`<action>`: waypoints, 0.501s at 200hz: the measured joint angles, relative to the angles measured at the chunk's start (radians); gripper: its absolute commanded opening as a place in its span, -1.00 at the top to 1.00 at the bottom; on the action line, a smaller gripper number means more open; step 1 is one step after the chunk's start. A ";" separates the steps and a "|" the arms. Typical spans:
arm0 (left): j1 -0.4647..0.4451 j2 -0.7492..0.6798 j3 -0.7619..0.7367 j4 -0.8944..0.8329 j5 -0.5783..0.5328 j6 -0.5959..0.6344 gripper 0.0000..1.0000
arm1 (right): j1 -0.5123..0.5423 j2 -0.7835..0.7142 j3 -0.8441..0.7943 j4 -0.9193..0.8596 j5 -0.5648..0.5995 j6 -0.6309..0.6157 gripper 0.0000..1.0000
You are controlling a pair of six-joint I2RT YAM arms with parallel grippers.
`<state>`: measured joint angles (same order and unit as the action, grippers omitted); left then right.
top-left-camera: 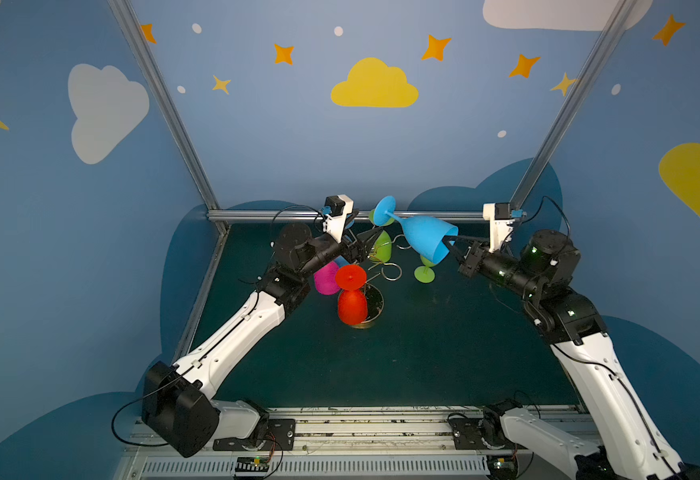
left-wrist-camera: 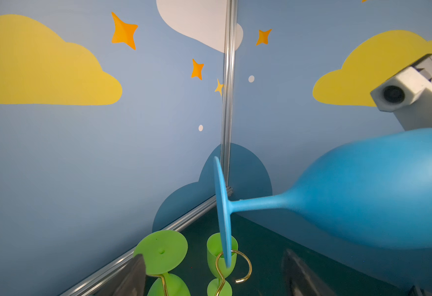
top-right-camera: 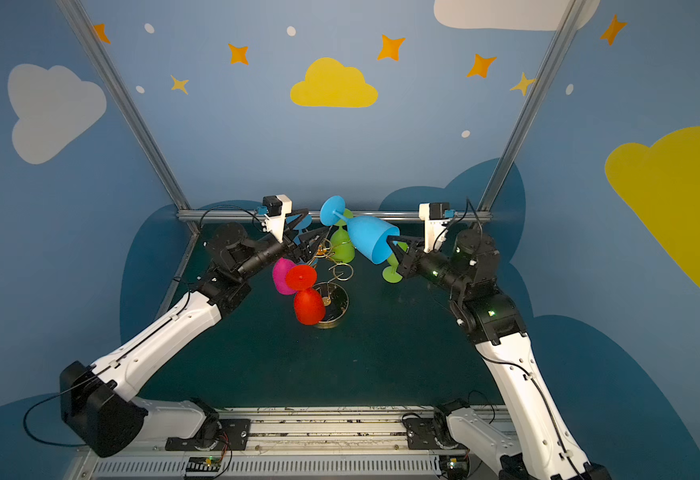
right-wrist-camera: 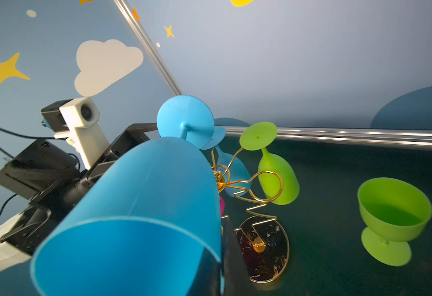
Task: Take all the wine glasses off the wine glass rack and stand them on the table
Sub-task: 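Open the left gripper and draw back while right carries the blue glass away, then lower the blue glass upright onto the table beside the green glass with the right gripper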
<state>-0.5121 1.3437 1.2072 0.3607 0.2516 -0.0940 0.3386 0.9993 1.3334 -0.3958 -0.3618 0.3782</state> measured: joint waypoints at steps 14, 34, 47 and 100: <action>0.008 -0.022 -0.022 0.010 -0.028 0.000 -0.78 | -0.014 -0.021 0.038 -0.070 0.055 -0.034 1.00; 0.028 -0.060 -0.056 0.030 -0.071 0.000 -0.81 | -0.035 -0.060 0.097 -0.186 0.144 -0.092 1.00; 0.043 -0.086 -0.073 0.044 -0.100 -0.001 -0.83 | -0.044 -0.086 0.132 -0.265 0.212 -0.124 1.00; 0.127 -0.189 -0.154 0.097 -0.190 -0.042 -0.86 | -0.062 -0.135 0.205 -0.604 0.475 -0.215 1.00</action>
<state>-0.3855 1.1549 1.0534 0.4576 0.0616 -0.1356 0.2764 0.8642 1.5387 -0.9997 0.1135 0.1631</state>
